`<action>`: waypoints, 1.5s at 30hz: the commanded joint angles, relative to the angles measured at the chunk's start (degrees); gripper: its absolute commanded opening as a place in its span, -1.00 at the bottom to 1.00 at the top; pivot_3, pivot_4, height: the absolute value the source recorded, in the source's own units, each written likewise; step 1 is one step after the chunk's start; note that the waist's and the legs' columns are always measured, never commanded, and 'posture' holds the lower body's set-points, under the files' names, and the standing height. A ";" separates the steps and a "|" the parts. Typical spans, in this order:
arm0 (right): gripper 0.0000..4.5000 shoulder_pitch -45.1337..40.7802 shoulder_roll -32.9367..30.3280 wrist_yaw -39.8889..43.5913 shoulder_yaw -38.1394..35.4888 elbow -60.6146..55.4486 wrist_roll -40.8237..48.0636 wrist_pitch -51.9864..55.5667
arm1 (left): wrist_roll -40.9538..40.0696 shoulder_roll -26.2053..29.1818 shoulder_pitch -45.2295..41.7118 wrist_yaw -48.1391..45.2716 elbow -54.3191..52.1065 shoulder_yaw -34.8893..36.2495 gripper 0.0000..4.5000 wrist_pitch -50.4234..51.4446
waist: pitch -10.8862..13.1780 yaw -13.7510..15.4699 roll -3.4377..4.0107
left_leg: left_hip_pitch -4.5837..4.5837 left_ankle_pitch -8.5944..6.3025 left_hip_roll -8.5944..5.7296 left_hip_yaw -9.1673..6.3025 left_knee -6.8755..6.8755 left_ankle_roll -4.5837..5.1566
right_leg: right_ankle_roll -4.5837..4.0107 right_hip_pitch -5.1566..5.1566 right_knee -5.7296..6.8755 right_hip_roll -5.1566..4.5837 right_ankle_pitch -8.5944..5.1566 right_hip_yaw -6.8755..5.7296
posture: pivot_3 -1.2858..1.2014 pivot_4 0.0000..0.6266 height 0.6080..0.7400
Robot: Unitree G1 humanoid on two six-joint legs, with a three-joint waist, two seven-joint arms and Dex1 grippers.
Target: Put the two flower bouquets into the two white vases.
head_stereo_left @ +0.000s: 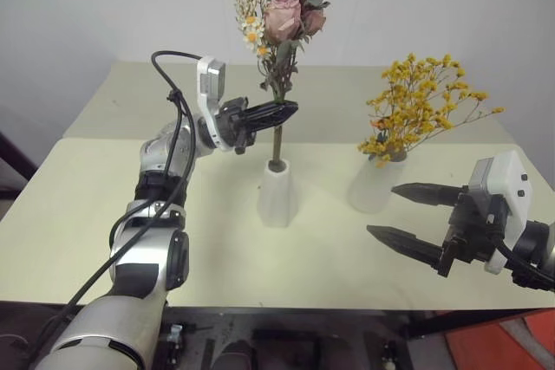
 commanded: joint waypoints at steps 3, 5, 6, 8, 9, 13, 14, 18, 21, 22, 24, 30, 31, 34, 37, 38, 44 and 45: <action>1.00 -0.87 0.11 0.76 -0.10 0.17 -1.00 -2.09 | -0.95 -0.09 1.83 -1.59 -5.38 -0.62 -0.93 -0.55 | 0.00 0.00 0.00 | 0.00 0.00 0.00 0.00 0.00 0.00 | 0.00 0.00 0.00 0.00 0.00 0.00 | 0.03 -0.52 1.00; 1.00 -0.96 0.03 0.99 -0.18 0.31 -1.04 -2.09 | -0.66 0.33 3.12 -3.01 -7.27 -1.61 -0.93 -0.85 | 0.00 -0.01 0.00 | 0.00 0.00 0.00 0.00 0.00 0.00 | 0.00 0.00 0.00 0.00 0.00 0.00 | 0.03 -0.52 1.00; 1.00 -1.01 -0.04 1.13 -0.24 0.38 -0.97 -2.07 | -0.43 0.49 3.90 -3.65 -8.32 -2.14 -0.93 -1.38 | 0.00 -0.01 0.00 | 0.01 0.00 0.00 0.00 0.00 0.00 | 0.00 0.00 0.00 0.00 0.00 0.01 | 0.03 -0.52 1.00; 1.00 -1.27 -0.17 1.33 -0.35 0.53 -0.53 -1.95 | -0.56 0.53 4.99 -3.77 -9.77 -2.45 -0.93 -1.63 | 0.00 0.00 0.00 | 0.01 0.00 0.01 0.00 0.00 0.00 | 0.00 0.00 0.00 0.00 0.00 0.01 | 0.03 -0.52 1.00; 1.00 -1.41 -0.20 1.42 -0.38 0.58 -0.38 -1.93 | -0.66 0.52 5.28 -3.66 -10.09 -2.51 -0.93 -1.68 | 0.00 0.00 0.00 | 0.01 0.00 0.01 -0.01 0.00 0.00 | 0.00 0.00 0.00 0.00 0.00 0.01 | 0.03 -0.52 1.00; 1.00 -2.17 -0.03 1.66 -0.24 0.75 0.45 -1.89 | -0.83 0.35 6.29 -2.95 -11.00 -2.41 -0.93 -2.33 | 0.00 0.01 0.00 | 0.03 0.00 0.01 -0.02 0.00 0.00 | 0.00 0.01 0.00 0.00 0.00 0.01 | 0.03 -0.52 1.00; 1.00 -2.24 0.01 1.76 -0.25 0.75 0.48 -1.88 | -0.92 0.31 6.37 -2.80 -11.06 -2.32 -0.93 -2.33 | 0.00 0.00 0.00 | 0.03 0.00 0.01 -0.02 0.00 0.00 | 0.00 0.02 0.00 0.00 0.00 0.00 | 0.03 -0.52 1.00; 1.00 -2.44 0.09 1.73 -0.05 0.75 0.47 -1.89 | -0.89 0.30 6.52 -2.18 -10.64 -2.07 -0.93 -2.71 | 0.00 0.01 0.00 | 0.01 -0.01 0.01 -0.02 0.00 0.01 | 0.00 0.02 -0.02 0.00 0.00 0.00 | 0.03 -0.52 1.00; 1.00 -2.49 0.15 1.68 -0.06 0.73 0.48 -1.92 | -0.88 0.45 6.50 -2.33 -10.08 -2.01 -0.93 -2.95 | 0.00 0.01 0.00 | 0.01 0.00 0.01 -0.01 0.00 0.01 | 0.00 0.02 -0.02 0.00 0.00 0.00 | 0.03 -0.52 1.00; 1.00 -2.50 0.17 1.67 -0.04 0.72 0.44 -1.94 | -0.72 0.50 6.51 -2.38 -9.81 -2.04 -0.77 -3.28 | 0.00 0.02 0.00 | 0.01 0.00 0.01 -0.01 0.00 0.01 | 0.00 0.02 -0.02 0.00 0.00 0.00 | 0.03 -0.52 1.00; 1.00 -2.47 0.20 1.69 0.02 0.68 0.26 -1.99 | -0.60 0.78 6.57 -2.76 -9.33 -2.07 -0.50 -3.64 | 0.00 0.01 0.00 | 0.02 0.00 0.01 -0.01 0.00 0.01 | 0.00 0.02 -0.01 0.00 0.00 0.00 | 0.03 -0.52 1.00; 1.00 -2.23 0.27 1.82 -0.05 0.62 -0.06 -2.04 | -1.36 1.60 6.83 -3.52 -9.27 -1.40 0.30 -3.51 | 0.00 -0.01 0.00 | 0.02 0.00 0.01 -0.02 0.00 0.01 | 0.00 0.02 -0.02 0.00 0.00 0.00 | 0.03 -0.52 1.00; 1.00 -2.23 0.26 1.84 0.02 0.60 -0.12 -2.04 | -1.77 1.94 7.01 -3.89 -9.46 -1.14 0.44 -3.11 | 0.00 -0.02 0.00 | 0.02 0.00 0.01 -0.02 0.00 0.01 | 0.00 0.02 -0.02 0.00 0.00 0.00 | 0.03 -0.52 1.00; 1.00 -2.16 0.27 2.17 0.07 0.70 -0.34 -2.12 | -3.19 2.55 7.88 -5.09 -10.35 -0.65 0.83 -1.90 | 0.00 -0.02 0.00 | 0.03 -0.01 0.02 -0.03 0.00 0.01 | 0.00 0.01 -0.01 0.01 0.00 0.00 | 0.03 -0.52 1.00; 1.00 -2.31 0.27 2.45 0.50 0.82 -0.87 -2.28 | -5.01 2.89 9.24 -4.81 -12.66 0.01 0.99 -0.06 | 0.00 -0.01 0.00 | 0.03 0.00 0.02 -0.03 0.00 0.01 | 0.00 0.02 -0.01 0.01 0.00 0.00 | 0.03 -0.52 1.00; 1.00 -2.40 0.28 2.53 0.66 0.90 -1.03 -2.32 | -5.08 3.15 9.77 -4.62 -13.49 -0.15 0.99 0.46 | 0.00 -0.02 0.00 | 0.03 0.00 0.02 -0.05 0.01 0.01 | 0.00 0.02 -0.01 0.01 0.00 0.00 | 0.03 -0.52 1.00; 1.00 -2.66 0.16 3.28 1.48 1.48 -1.94 -2.72 | -5.71 4.06 11.94 -2.86 -15.92 0.38 0.99 1.60 | 0.00 0.00 0.00 | 0.05 0.00 0.03 -0.08 0.01 0.01 | 0.00 0.03 0.00 0.01 0.00 0.01 | 0.03 -0.52 1.00; 1.00 -2.67 0.11 3.39 1.54 1.58 -2.03 -2.78 | -5.74 4.42 12.13 -2.66 -16.15 0.47 0.99 1.61 | 0.00 -0.01 0.00 | 0.05 0.00 0.03 -0.08 0.01 0.01 | 0.00 0.03 0.00 0.01 0.00 0.01 | 0.03 -0.52 1.00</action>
